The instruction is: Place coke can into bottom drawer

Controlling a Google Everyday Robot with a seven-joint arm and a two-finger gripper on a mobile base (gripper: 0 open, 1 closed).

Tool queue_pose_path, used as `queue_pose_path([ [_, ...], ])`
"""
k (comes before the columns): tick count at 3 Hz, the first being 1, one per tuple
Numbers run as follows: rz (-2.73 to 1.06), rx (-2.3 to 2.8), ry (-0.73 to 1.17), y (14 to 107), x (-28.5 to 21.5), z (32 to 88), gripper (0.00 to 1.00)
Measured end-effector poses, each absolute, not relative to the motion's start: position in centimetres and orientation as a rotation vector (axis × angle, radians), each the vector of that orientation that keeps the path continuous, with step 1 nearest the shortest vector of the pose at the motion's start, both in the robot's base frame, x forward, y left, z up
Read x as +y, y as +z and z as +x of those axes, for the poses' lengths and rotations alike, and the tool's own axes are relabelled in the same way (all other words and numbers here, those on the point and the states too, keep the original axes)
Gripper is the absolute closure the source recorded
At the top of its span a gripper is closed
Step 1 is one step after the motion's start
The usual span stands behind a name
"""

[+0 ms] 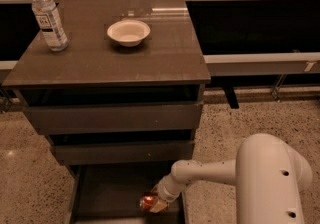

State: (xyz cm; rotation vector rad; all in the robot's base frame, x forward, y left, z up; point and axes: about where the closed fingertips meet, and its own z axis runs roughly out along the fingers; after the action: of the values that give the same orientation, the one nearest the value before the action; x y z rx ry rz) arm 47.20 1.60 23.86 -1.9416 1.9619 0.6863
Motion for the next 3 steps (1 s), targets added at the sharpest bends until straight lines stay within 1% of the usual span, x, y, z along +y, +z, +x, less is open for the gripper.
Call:
queue_pose_path([
  [2,-1.938,1.971,0.717,22.3,2.1,46.7,1.0],
  [3,-1.863,2.024,0.751,18.5,3.2,46.8,0.96],
])
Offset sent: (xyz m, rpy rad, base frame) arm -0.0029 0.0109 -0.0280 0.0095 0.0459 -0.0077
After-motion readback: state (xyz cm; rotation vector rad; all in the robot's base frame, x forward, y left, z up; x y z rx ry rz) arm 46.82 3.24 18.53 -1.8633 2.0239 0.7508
